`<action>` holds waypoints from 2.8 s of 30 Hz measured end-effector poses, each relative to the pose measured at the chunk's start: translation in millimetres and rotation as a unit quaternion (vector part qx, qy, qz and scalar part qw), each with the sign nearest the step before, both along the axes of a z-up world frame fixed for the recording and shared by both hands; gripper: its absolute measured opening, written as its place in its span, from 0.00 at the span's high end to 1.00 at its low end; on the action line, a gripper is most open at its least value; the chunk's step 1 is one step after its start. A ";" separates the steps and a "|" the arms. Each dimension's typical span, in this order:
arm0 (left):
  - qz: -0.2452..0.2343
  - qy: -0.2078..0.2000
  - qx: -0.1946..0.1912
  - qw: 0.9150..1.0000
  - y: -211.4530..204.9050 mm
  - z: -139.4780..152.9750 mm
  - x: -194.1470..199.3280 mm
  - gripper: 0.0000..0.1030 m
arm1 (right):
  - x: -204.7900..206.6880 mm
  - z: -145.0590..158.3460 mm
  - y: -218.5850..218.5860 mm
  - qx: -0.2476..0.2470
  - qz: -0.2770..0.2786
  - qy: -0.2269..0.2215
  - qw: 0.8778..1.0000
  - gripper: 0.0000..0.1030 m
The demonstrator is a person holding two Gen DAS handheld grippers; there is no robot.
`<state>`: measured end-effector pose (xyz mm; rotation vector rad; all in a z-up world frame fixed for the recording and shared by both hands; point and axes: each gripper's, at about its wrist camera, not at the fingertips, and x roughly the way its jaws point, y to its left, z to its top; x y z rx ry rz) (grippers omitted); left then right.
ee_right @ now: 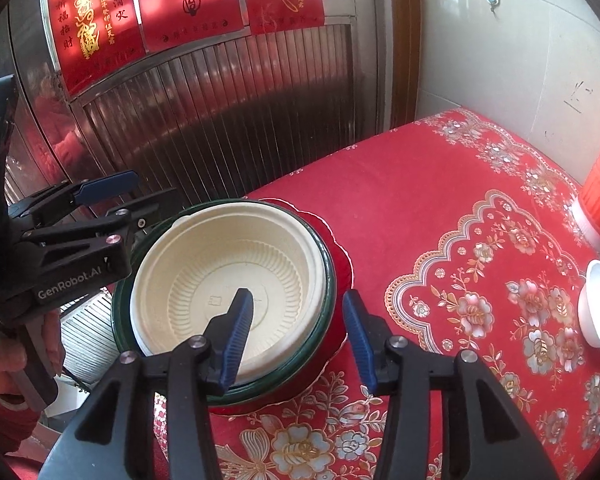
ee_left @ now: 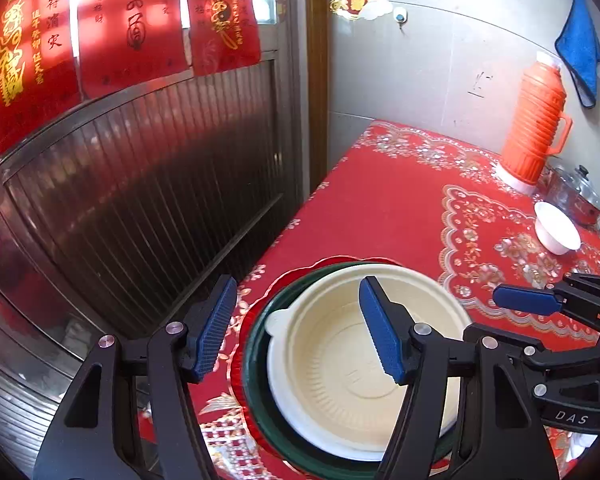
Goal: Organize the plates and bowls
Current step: 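Move the left tool back to the white bowl on the table, then grip the rim of the white bowl with the left tool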
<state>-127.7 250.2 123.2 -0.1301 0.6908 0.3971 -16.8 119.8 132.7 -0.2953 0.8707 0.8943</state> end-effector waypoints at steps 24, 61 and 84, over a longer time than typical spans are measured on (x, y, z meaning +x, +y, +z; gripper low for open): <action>-0.131 -0.009 -0.028 0.991 -128.5 2.3 67.8 0.37 | 18.9 13.3 -133.0 0.020 -0.138 -0.004 0.990 0.36; -0.205 0.073 -0.044 0.975 -265.1 -40.4 245.4 0.37 | 154.3 -8.6 -299.3 0.017 -0.305 0.038 0.952 0.36; -0.183 0.129 -0.056 0.973 -285.0 -75.3 339.1 0.37 | 239.2 -47.7 -313.4 0.021 -0.313 0.083 0.946 0.36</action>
